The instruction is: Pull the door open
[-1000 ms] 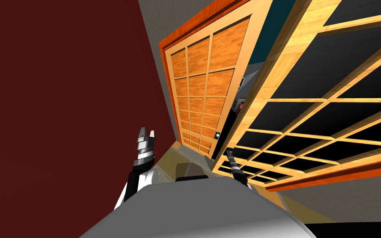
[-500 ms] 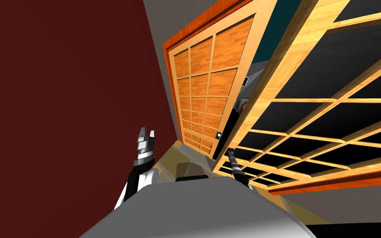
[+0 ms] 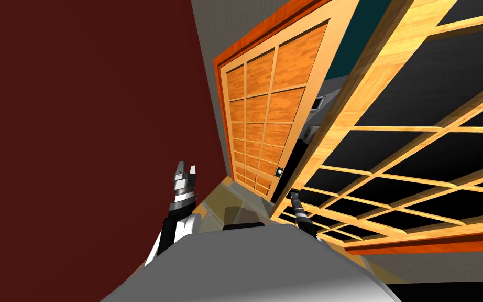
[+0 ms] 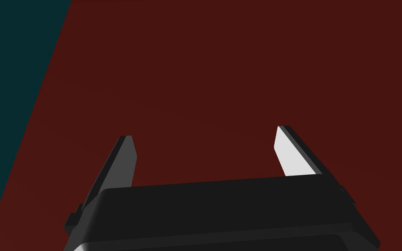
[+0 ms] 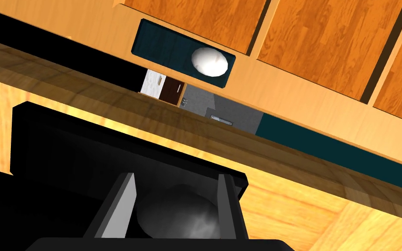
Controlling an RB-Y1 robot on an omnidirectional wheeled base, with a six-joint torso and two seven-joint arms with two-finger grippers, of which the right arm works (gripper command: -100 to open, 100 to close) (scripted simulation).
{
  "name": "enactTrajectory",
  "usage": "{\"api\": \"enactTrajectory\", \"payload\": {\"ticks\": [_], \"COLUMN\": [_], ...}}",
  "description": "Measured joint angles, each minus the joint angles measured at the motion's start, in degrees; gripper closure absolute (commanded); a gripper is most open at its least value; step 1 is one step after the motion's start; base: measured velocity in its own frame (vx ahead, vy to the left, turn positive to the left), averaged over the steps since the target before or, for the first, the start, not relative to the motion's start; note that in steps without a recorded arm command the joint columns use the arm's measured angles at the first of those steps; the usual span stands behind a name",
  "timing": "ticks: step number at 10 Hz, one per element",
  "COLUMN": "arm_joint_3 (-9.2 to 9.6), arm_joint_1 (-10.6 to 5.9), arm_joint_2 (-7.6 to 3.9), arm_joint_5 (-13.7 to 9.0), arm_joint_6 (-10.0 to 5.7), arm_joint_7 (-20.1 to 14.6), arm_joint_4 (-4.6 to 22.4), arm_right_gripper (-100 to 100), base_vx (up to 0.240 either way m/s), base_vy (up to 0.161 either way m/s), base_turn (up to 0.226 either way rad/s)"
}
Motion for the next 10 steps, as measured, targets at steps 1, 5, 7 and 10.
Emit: {"api": "enactTrajectory", "payload": {"ticks": [1, 5, 7, 10], "arm_joint_3": [-0.16, -0.56, -0.89, -1.59], "arm_joint_1": [0.35, 1.38, 1.43, 0.93], "arm_joint_2": [0.19, 0.46, 0.17, -0.24], "arm_joint_5": [-0.36, -1.45, -2.23, -3.39], "arm_joint_6": [0.11, 0.71, 0.69, -0.49], "arm_joint_7": [-1.33, -6.37, -9.48, -13.18], "arm_joint_4": [-0.39, -1.70, -1.56, 0.37], "arm_right_gripper": [100, 100, 100, 100], "base_vx": [-0.037, -0.051, -0.056, -0.043], "base_vy": [-0.003, -0.006, -0.007, 0.001], "base_turn": [0.059, 0.126, 0.097, 0.082]}}
